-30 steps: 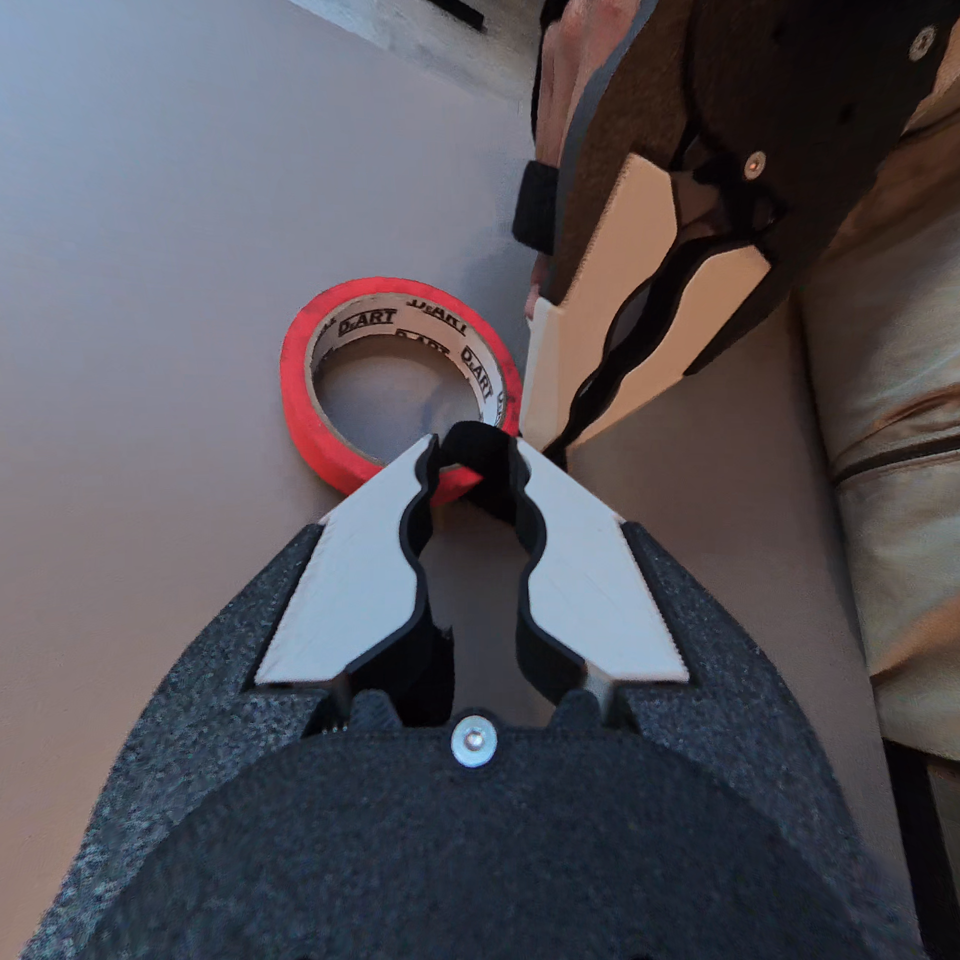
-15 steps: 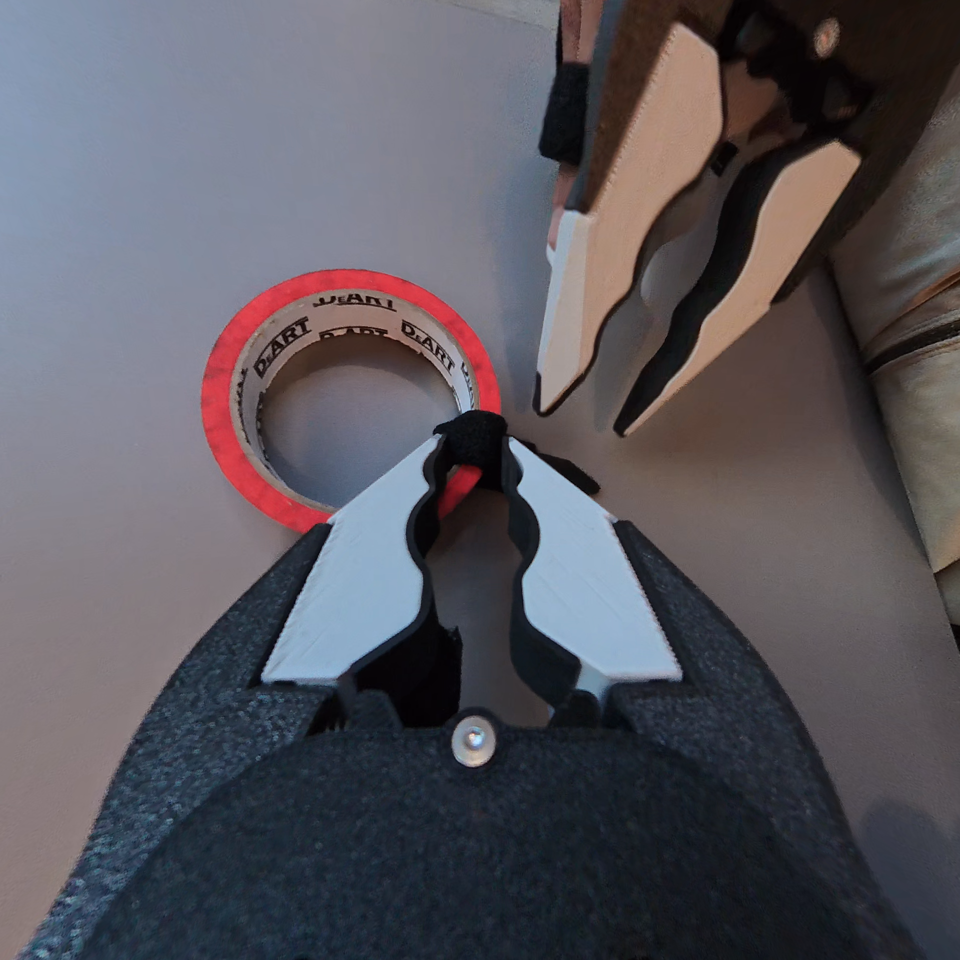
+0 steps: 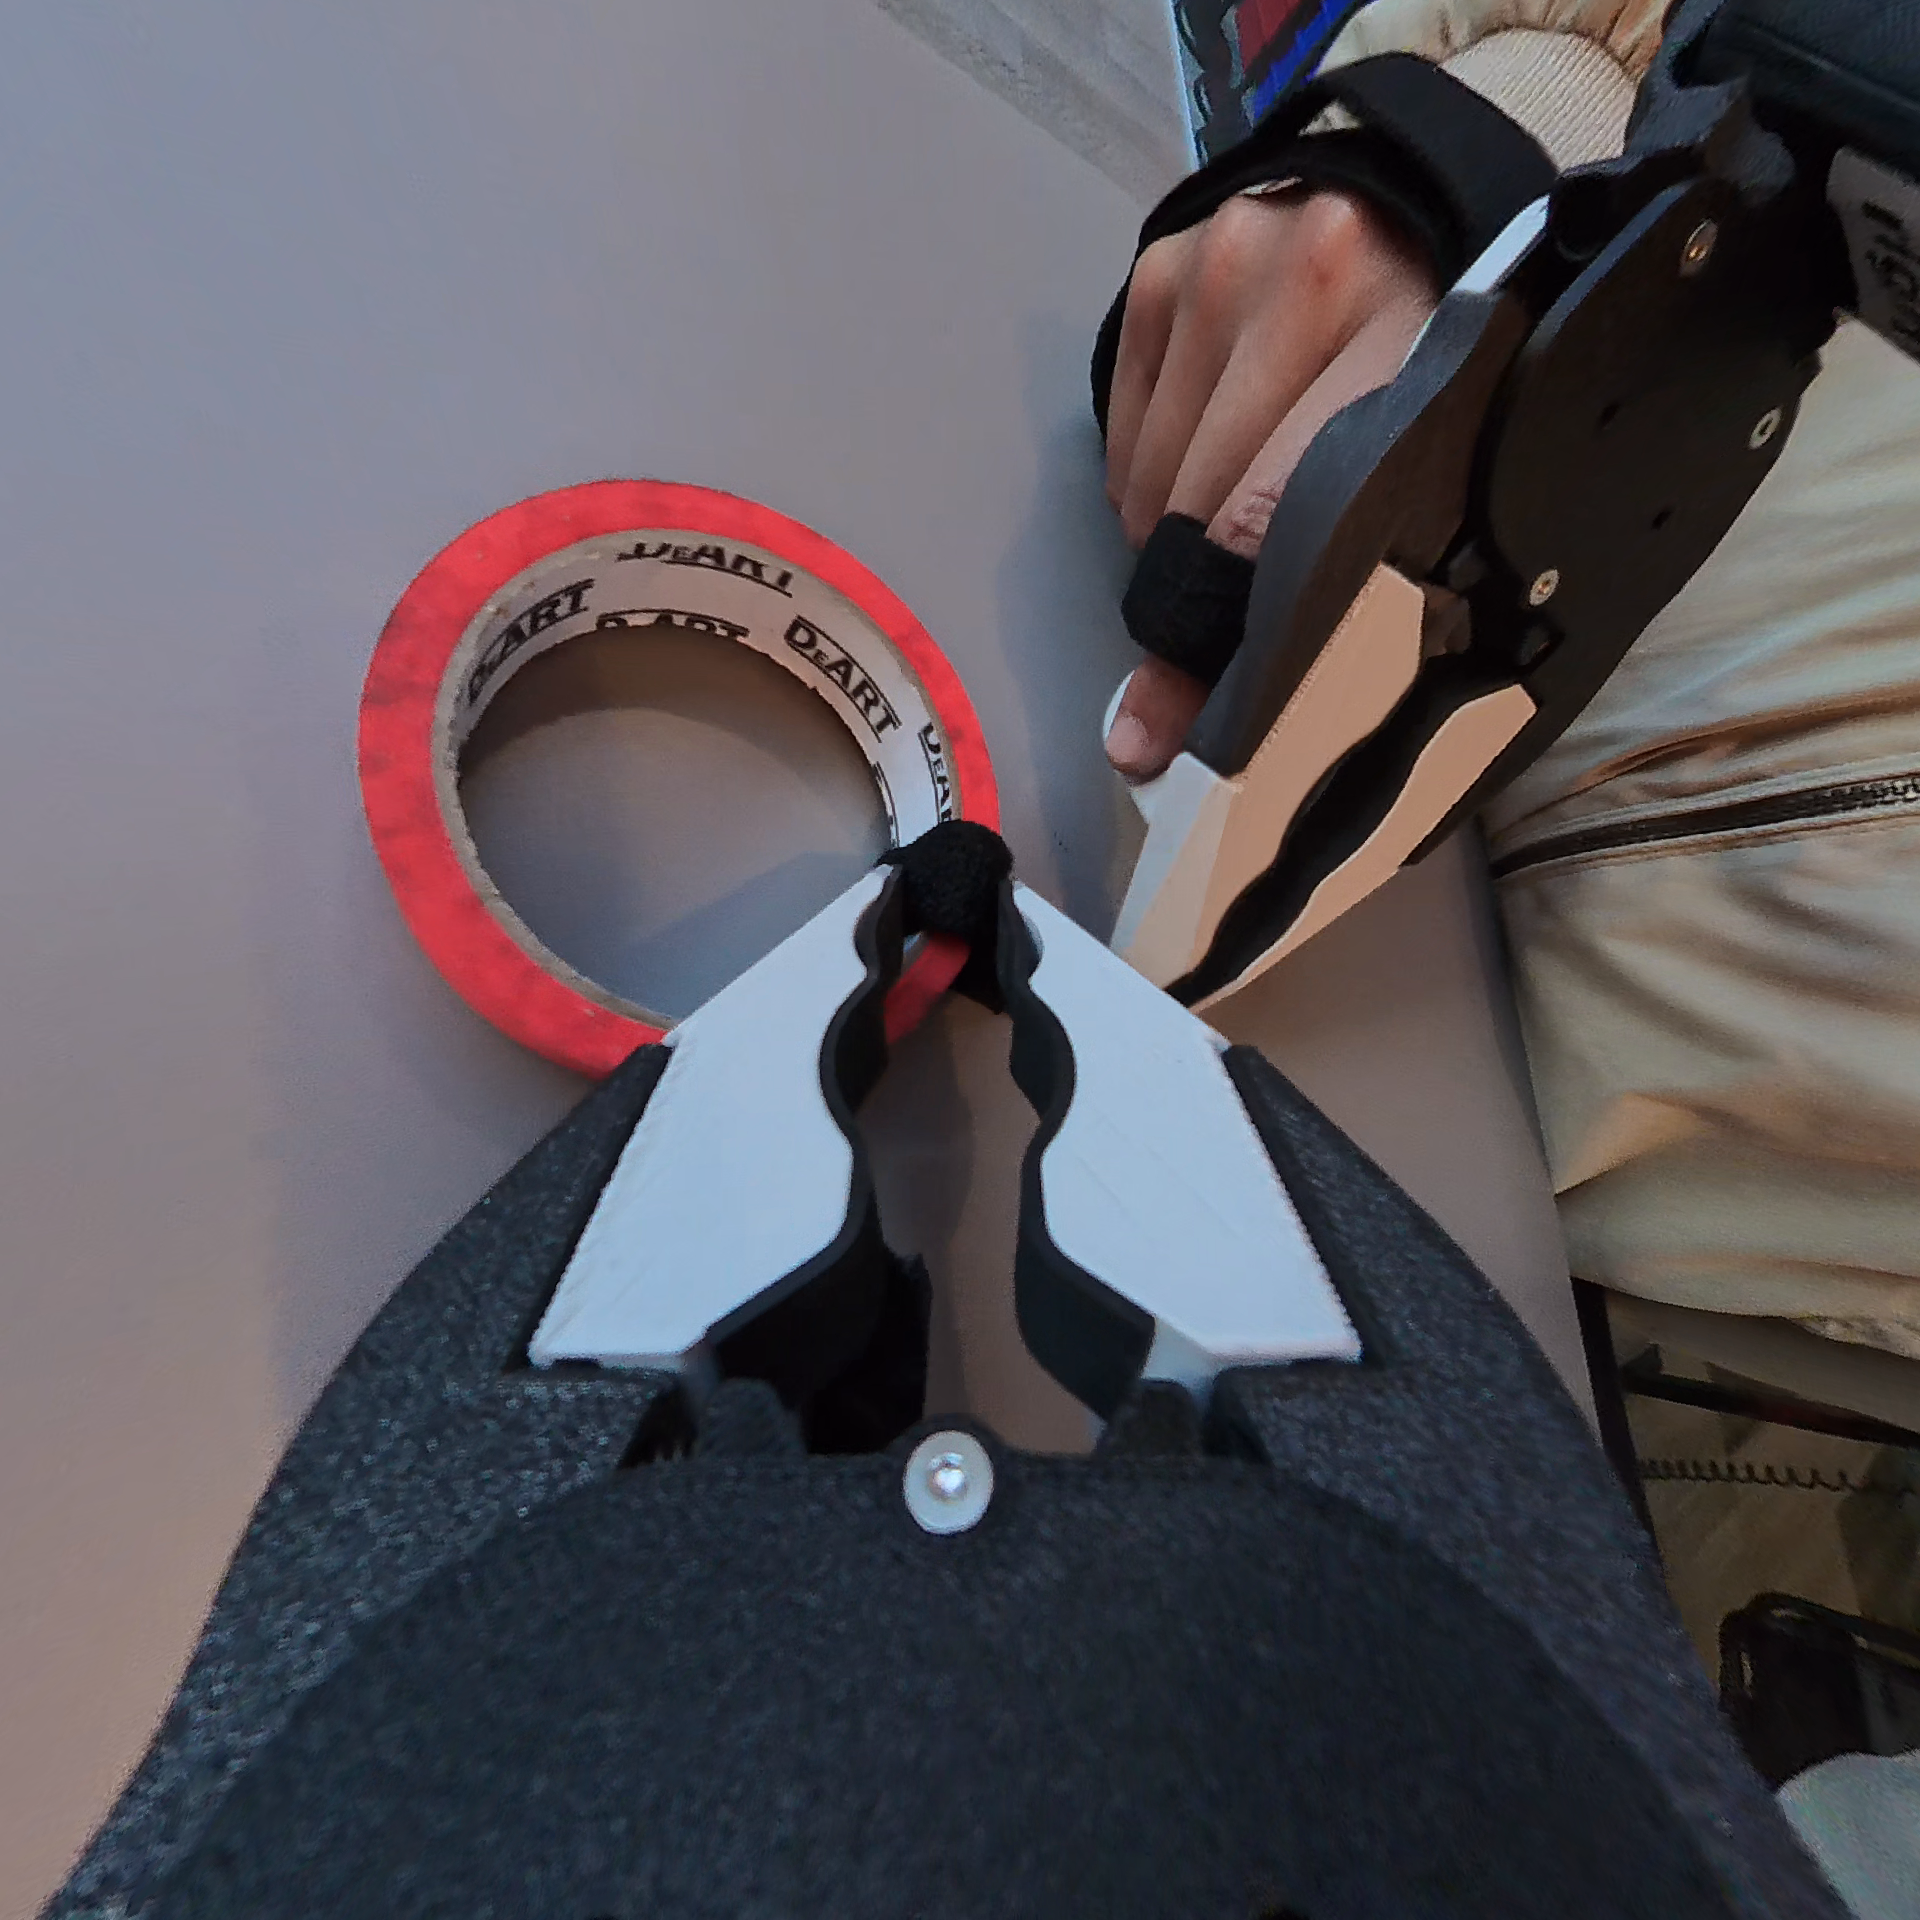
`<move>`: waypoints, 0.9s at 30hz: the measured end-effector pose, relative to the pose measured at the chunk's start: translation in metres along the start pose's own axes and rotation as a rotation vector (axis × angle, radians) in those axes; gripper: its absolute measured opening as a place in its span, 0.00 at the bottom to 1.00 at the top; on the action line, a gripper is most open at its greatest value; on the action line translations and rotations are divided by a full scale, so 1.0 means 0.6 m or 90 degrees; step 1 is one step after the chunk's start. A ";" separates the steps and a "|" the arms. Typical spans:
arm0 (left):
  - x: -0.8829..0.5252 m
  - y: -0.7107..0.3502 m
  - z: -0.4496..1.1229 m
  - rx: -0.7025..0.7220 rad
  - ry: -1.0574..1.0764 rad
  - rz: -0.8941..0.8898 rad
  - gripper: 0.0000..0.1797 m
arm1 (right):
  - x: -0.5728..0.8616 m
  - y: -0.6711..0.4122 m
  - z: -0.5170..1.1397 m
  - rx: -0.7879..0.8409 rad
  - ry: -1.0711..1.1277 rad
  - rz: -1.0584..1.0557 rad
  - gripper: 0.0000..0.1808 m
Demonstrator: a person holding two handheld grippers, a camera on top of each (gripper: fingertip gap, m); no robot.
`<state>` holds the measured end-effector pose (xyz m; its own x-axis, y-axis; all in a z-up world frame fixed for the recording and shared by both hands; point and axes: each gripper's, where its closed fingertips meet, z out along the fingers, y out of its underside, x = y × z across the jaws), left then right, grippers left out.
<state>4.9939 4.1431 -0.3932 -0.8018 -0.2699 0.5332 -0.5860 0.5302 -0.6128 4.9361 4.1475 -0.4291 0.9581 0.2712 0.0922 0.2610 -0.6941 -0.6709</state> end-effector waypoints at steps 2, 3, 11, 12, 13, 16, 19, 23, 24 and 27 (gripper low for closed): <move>0.000 0.000 0.000 -0.005 0.004 -0.005 0.09 | -0.001 0.000 0.001 -0.008 0.015 -0.035 0.00; -0.001 0.001 0.000 -0.007 0.004 -0.004 0.09 | 0.000 -0.001 0.001 -0.011 0.023 -0.043 0.00; -0.003 -0.001 -0.001 -0.001 0.001 -0.019 0.09 | 0.029 -0.040 -0.056 0.057 0.119 -0.065 0.00; -0.004 -0.005 -0.002 0.007 0.007 -0.039 0.09 | 0.026 -0.036 -0.053 0.043 0.107 -0.059 0.00; -0.003 -0.009 -0.001 0.011 0.005 -0.057 0.09 | 0.030 -0.020 -0.047 0.003 0.104 -0.028 0.00; -0.008 -0.017 0.005 0.025 -0.031 -0.100 0.09 | 0.043 0.026 -0.044 -0.053 0.096 0.162 0.22; -0.006 -0.026 0.009 0.091 -0.077 -0.165 0.09 | 0.044 0.052 -0.059 -0.032 0.121 0.241 0.24; 0.000 -0.052 0.005 0.205 -0.085 -0.284 0.09 | 0.038 0.064 -0.059 -0.020 0.162 0.228 0.24; 0.001 -0.058 0.001 0.225 -0.080 -0.309 0.09 | 0.038 0.063 -0.061 -0.013 0.169 0.220 0.24; 0.001 -0.073 -0.009 0.268 -0.063 -0.348 0.08 | 0.052 0.061 -0.066 -0.012 0.217 0.174 0.26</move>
<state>5.0197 4.1238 -0.3628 -0.3746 -0.4924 0.7856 -0.8879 -0.0534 -0.4569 4.9805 4.1041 -0.4216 0.9755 -0.1573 0.1536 -0.0077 -0.7226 -0.6913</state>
